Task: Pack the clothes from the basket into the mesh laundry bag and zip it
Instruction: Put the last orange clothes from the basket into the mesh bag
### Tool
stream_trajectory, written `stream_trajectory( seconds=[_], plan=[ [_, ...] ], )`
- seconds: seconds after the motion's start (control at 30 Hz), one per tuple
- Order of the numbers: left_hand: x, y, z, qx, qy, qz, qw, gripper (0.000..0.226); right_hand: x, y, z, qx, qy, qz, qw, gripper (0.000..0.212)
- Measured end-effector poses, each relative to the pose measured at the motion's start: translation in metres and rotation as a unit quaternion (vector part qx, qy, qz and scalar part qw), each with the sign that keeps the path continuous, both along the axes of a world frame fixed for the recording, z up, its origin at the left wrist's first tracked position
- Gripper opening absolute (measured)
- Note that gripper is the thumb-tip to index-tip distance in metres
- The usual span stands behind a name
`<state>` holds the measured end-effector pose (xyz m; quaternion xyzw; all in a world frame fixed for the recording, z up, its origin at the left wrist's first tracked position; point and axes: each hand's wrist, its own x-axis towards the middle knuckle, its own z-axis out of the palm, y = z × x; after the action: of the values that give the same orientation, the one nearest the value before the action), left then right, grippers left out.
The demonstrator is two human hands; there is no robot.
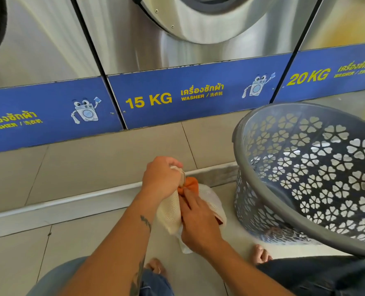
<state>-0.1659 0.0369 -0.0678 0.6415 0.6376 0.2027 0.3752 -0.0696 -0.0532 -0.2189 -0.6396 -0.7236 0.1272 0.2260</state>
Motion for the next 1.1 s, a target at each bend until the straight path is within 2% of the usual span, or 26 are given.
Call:
stream_trajectory(
  seconds=[0.07,0.17,0.23,0.27,0.33,0.4,0.43,0.5,0.53,0.6,0.63,0.67,0.7,0.73,0.77,0.8,0.83,0.9,1.1],
  plan=[
    [0.001,0.001,0.002,0.011,-0.006,0.013,1.000,0.034,-0.006,-0.005,-0.005,0.029,0.025,-0.004,0.999,0.072],
    [0.004,0.004,0.005,0.022,-0.017,-0.003,1.000,0.035,-0.002,0.006,-0.004,-0.008,0.033,0.021,0.999,0.070],
    [0.005,0.005,0.007,0.020,-0.035,-0.031,0.999,0.034,0.007,0.023,0.004,-0.052,0.018,0.034,0.998,0.054],
    [0.006,0.006,0.008,0.018,-0.042,-0.048,0.998,0.033,0.012,0.031,0.012,-0.085,0.039,0.025,0.995,0.042],
    [0.007,0.006,0.011,0.012,-0.043,-0.073,0.996,0.032,0.023,0.042,0.025,-0.178,0.142,-0.009,0.974,0.025],
    [0.010,0.008,0.013,0.011,-0.037,-0.089,0.995,0.031,0.037,0.048,0.019,-0.266,0.250,-0.056,0.929,0.018],
    [0.011,0.008,0.013,0.010,-0.035,-0.097,0.995,0.031,0.045,0.047,0.013,-0.299,0.361,-0.069,0.880,0.013],
    [0.016,0.004,0.013,-0.002,-0.035,-0.119,0.992,0.030,0.064,0.046,-0.009,-0.305,0.488,-0.105,0.811,0.011],
    [0.019,0.002,0.013,-0.009,-0.033,-0.133,0.991,0.029,0.070,0.046,-0.012,-0.286,0.497,-0.127,0.809,0.012],
    [0.024,0.000,0.012,-0.014,-0.026,-0.149,0.988,0.028,0.078,0.050,-0.009,-0.307,0.618,-0.178,0.701,0.011],
    [0.025,0.000,0.012,-0.010,-0.023,-0.148,0.989,0.028,0.076,0.051,0.009,-0.324,0.644,-0.188,0.667,0.018],
    [0.025,0.001,0.013,-0.006,-0.022,-0.141,0.990,0.028,0.070,0.048,0.015,-0.327,0.654,-0.150,0.665,0.028],
    [0.025,0.001,0.014,-0.002,-0.022,-0.132,0.991,0.028,0.066,0.044,0.025,-0.326,0.585,-0.131,0.731,0.035],
    [0.023,0.001,0.015,0.002,-0.021,-0.121,0.992,0.029,0.071,0.038,0.022,-0.321,0.383,-0.102,0.860,0.040],
    [0.021,0.000,0.016,0.005,-0.019,-0.112,0.994,0.029,0.074,0.032,0.021,-0.334,0.201,-0.063,0.919,0.043],
    [0.019,-0.002,0.016,0.008,-0.015,-0.105,0.994,0.030,0.070,0.029,0.031,-0.317,0.098,-0.100,0.938,0.046],
    [0.016,-0.005,0.018,0.012,-0.009,-0.105,0.994,0.030,0.066,0.026,0.043,-0.290,0.059,-0.119,0.948,0.050],
    [0.009,-0.012,0.020,0.013,0.008,-0.109,0.994,0.031,0.062,0.020,0.060,-0.272,0.105,-0.111,0.950,0.061],
    [-0.022,-0.035,0.035,0.014,0.071,-0.170,0.983,0.044,0.057,0.010,0.089,-0.356,0.048,-0.034,0.933,0.049]
  ],
)
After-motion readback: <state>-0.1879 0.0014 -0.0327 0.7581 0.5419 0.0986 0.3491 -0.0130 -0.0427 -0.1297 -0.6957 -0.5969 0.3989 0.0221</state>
